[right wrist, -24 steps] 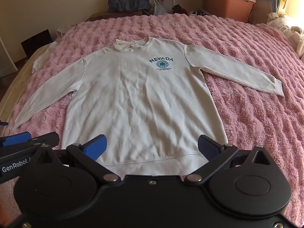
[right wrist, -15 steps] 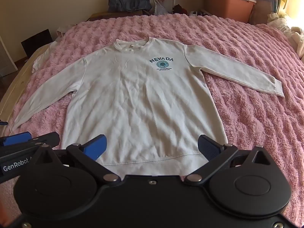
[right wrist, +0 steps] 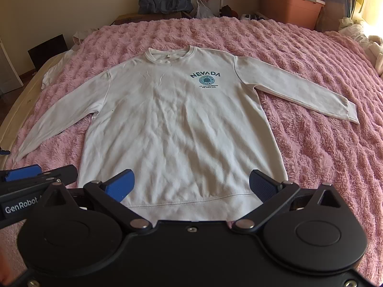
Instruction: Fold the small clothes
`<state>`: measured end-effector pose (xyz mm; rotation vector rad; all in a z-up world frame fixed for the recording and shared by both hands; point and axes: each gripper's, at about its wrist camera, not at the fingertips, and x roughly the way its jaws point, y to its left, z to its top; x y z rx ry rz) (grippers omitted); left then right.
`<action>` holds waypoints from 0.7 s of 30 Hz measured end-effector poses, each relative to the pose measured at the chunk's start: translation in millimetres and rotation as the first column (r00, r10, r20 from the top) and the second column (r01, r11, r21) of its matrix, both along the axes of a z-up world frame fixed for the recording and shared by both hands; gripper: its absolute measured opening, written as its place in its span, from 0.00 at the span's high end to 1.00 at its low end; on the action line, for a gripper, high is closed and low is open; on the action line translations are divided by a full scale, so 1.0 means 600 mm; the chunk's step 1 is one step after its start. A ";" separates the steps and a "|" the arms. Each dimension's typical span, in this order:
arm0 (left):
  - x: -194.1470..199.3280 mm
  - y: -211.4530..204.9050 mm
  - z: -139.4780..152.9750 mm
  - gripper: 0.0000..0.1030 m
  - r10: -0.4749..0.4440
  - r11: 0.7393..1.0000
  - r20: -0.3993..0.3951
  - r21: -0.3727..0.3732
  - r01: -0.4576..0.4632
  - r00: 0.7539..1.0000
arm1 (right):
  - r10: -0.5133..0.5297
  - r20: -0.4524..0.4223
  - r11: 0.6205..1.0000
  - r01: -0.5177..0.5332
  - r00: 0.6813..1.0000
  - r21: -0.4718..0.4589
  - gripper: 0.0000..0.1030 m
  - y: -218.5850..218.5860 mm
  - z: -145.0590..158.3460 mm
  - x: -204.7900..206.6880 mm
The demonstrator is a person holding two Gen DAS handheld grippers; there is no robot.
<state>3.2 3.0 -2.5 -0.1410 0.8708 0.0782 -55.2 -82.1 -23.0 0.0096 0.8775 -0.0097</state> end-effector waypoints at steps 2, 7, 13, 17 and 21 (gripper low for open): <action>0.001 0.000 -0.002 0.34 0.000 1.000 -0.001 0.001 0.000 1.000 | 0.000 0.001 1.000 0.000 1.000 0.000 0.00 0.000 0.000 0.000; 0.002 0.001 -0.002 0.34 0.005 1.000 -0.003 0.007 -0.005 1.000 | 0.001 -0.004 1.000 -0.001 1.000 0.001 0.00 0.000 -0.003 0.002; 0.002 0.000 -0.004 0.34 0.010 1.000 -0.009 0.009 -0.010 1.000 | 0.005 -0.004 1.000 -0.005 1.000 -0.002 0.00 0.002 -0.004 0.002; 0.001 -0.001 -0.003 0.34 0.014 1.000 -0.009 0.018 -0.013 1.000 | 0.004 -0.003 1.000 -0.004 1.000 -0.002 0.00 0.003 -0.005 0.002; 0.000 -0.001 -0.003 0.34 0.013 1.000 -0.010 0.019 -0.013 1.000 | 0.005 -0.004 1.000 -0.005 1.000 -0.001 0.00 0.002 -0.005 0.002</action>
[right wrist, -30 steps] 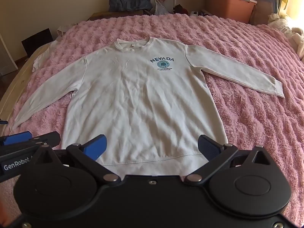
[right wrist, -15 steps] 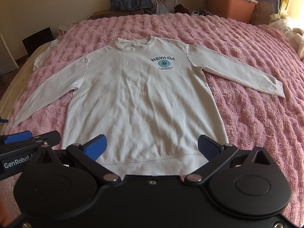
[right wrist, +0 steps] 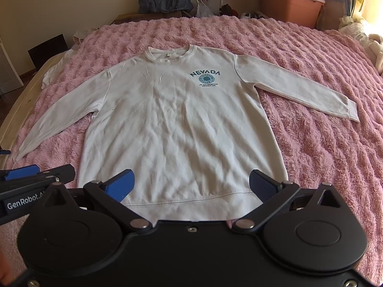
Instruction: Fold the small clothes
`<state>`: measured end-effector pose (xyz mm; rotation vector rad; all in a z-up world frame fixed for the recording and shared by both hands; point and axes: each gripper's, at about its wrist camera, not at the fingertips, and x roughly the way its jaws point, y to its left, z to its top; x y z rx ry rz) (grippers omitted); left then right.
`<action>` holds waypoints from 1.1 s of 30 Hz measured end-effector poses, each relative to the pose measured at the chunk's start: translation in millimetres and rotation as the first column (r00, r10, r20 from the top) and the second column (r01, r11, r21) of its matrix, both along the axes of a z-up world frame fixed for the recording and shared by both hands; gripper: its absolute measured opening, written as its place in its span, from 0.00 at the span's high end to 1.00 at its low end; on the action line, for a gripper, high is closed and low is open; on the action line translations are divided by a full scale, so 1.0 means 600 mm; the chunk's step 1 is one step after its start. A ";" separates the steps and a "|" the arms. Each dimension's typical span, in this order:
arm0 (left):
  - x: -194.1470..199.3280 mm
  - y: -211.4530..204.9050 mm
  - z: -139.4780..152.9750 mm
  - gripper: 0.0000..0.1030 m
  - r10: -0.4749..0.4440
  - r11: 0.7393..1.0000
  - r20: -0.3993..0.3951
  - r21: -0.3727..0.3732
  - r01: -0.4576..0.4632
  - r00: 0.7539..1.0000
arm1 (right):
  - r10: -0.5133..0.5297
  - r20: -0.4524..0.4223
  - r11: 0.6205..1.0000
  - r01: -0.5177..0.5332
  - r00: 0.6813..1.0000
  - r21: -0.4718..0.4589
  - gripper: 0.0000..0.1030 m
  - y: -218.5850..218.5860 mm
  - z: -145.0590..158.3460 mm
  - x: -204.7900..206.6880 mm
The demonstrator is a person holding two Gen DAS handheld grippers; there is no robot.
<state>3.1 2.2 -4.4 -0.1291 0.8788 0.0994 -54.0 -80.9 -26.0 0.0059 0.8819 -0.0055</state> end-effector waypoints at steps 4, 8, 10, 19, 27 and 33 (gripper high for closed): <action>-0.001 0.001 -0.001 0.34 0.001 1.000 -0.002 0.000 -0.001 1.000 | 0.001 0.000 1.000 -0.001 1.000 0.001 0.00 0.000 -0.001 -0.001; -0.001 0.004 -0.002 0.34 0.005 1.000 -0.004 0.000 -0.005 1.000 | 0.000 -0.001 1.000 0.000 1.000 0.001 0.00 0.001 -0.002 0.000; -0.001 0.004 -0.002 0.34 0.006 1.000 -0.005 0.000 -0.006 1.000 | -0.001 0.000 1.000 0.001 1.000 0.001 0.00 0.001 -0.002 -0.001; 0.002 0.004 -0.003 0.34 0.008 1.000 -0.012 0.000 -0.008 1.000 | 0.001 -0.002 1.000 -0.001 1.000 0.000 0.00 0.003 -0.003 -0.002; 0.003 0.008 -0.005 0.34 0.022 1.000 -0.022 0.004 -0.022 1.000 | 0.001 -0.003 1.000 -0.001 1.000 0.002 0.00 0.002 -0.002 0.000; 0.005 0.007 -0.007 0.34 0.022 1.000 -0.028 0.004 -0.022 0.999 | 0.004 -0.007 1.000 -0.004 1.000 0.000 0.00 0.004 -0.004 -0.002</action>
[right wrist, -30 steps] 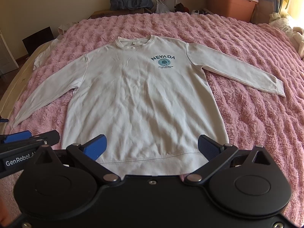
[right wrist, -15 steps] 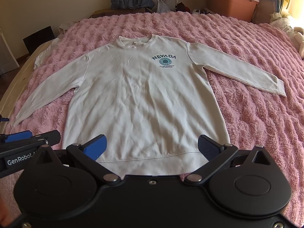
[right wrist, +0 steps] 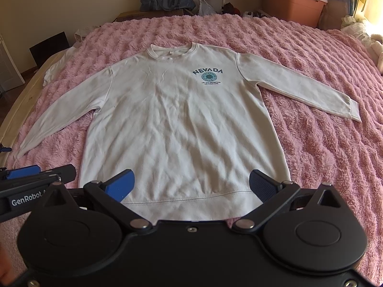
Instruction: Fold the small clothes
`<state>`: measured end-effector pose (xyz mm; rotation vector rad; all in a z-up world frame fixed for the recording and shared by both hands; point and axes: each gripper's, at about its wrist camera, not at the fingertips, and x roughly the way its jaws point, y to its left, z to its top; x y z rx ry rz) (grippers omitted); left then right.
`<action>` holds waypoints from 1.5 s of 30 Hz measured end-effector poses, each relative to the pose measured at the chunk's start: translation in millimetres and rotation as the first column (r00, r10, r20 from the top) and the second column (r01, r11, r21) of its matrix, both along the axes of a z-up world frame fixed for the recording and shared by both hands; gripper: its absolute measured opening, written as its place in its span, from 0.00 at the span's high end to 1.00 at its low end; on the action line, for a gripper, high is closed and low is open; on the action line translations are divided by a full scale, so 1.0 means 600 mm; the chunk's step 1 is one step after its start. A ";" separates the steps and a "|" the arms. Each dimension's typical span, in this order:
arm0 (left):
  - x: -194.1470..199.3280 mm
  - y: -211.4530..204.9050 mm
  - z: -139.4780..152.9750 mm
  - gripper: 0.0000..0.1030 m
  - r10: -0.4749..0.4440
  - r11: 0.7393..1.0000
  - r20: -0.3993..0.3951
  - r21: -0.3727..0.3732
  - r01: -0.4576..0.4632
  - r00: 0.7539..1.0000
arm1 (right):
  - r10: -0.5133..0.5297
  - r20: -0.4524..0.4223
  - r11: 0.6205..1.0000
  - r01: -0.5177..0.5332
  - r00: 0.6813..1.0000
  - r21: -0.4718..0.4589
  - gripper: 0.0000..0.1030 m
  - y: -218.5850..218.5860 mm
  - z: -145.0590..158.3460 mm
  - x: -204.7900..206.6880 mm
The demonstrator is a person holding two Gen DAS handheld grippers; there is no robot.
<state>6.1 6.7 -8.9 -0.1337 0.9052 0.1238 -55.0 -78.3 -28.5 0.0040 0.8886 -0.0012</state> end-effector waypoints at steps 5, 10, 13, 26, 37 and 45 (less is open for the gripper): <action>0.001 -0.001 -0.002 0.34 -0.001 1.000 -0.006 -0.001 0.001 1.000 | -0.002 -0.001 1.000 0.002 1.000 0.002 0.00 -0.001 0.001 0.001; 0.005 -0.001 -0.004 0.34 -0.004 1.000 -0.008 -0.002 0.004 1.000 | 0.004 -0.007 1.000 -0.004 1.000 0.015 0.00 0.003 -0.005 -0.001; 0.007 -0.002 -0.005 0.34 -0.006 1.000 -0.012 -0.001 0.006 1.000 | 0.009 -0.014 1.000 -0.008 1.000 0.024 0.00 0.001 -0.007 0.005; 0.036 -0.020 -0.010 0.34 -0.099 0.994 0.042 -0.034 0.101 0.994 | -0.044 0.071 0.991 0.035 0.997 0.126 0.00 -0.041 0.001 0.011; 0.169 -0.106 -0.024 0.34 -0.323 0.925 0.171 -0.150 0.348 0.931 | -0.143 0.294 0.989 0.147 0.945 0.009 0.00 -0.141 -0.012 0.029; 0.339 -0.201 -0.076 0.34 -0.419 0.854 0.184 -0.252 0.455 0.889 | -0.352 0.318 0.935 0.313 0.880 0.168 0.21 -0.335 -0.047 0.078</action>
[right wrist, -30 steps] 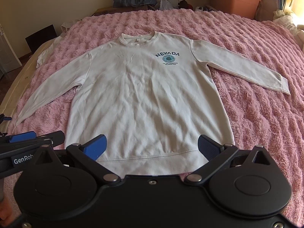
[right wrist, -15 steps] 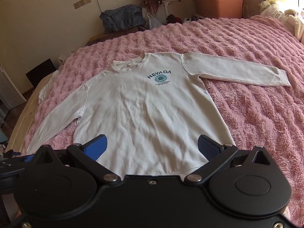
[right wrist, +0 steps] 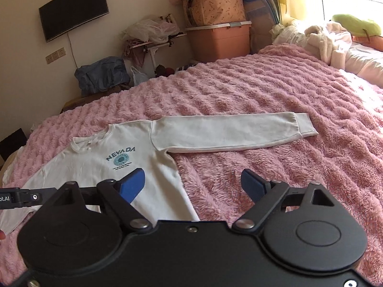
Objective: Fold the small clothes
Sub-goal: 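Move the right tool to the sleeve cuff and close on it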
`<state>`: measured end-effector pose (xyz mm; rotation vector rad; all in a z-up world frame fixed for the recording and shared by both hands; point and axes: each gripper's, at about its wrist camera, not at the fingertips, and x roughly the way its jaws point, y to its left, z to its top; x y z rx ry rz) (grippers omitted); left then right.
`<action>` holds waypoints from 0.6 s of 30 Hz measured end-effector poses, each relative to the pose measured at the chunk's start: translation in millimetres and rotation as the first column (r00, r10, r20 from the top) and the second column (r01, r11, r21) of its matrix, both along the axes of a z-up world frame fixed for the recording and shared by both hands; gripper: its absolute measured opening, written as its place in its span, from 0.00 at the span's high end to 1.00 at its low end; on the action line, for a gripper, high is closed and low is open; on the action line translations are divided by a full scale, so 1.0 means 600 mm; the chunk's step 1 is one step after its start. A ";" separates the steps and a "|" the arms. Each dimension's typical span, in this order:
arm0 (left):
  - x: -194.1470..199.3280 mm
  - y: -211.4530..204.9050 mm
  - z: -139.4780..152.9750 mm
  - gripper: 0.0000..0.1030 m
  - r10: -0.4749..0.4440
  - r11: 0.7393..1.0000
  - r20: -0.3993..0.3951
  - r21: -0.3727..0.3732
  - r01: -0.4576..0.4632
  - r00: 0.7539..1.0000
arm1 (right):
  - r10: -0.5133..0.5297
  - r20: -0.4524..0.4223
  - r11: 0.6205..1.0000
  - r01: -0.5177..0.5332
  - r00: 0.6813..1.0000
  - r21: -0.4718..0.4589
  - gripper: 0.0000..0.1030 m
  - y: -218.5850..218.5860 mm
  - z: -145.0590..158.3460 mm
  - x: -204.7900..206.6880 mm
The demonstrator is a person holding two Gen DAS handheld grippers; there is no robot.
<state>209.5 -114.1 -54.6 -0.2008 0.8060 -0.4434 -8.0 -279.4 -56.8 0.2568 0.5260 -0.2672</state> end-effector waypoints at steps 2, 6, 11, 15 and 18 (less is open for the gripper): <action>0.046 -0.027 -0.013 0.34 -0.013 1.000 -0.016 -0.022 0.012 1.000 | -0.063 0.009 0.998 0.063 0.998 -0.008 0.36 -0.041 -0.018 0.016; 0.140 -0.100 -0.042 0.34 -0.046 0.997 0.005 -0.065 0.047 0.999 | -0.161 -0.017 0.987 0.161 0.987 -0.024 0.50 -0.119 -0.058 0.058; 0.245 -0.182 -0.092 0.34 -0.068 0.995 0.013 -0.078 0.069 0.998 | -0.283 0.011 0.958 0.282 0.959 0.052 0.57 -0.238 -0.115 0.104; 0.305 -0.236 -0.143 0.34 -0.073 0.997 -0.015 -0.042 0.072 0.997 | -0.374 0.051 0.923 0.366 0.926 0.122 0.58 -0.321 -0.154 0.134; 0.348 -0.264 -0.184 0.34 -0.067 0.997 -0.050 -0.036 0.065 0.997 | -0.430 0.049 0.890 0.415 0.901 0.189 0.58 -0.376 -0.185 0.157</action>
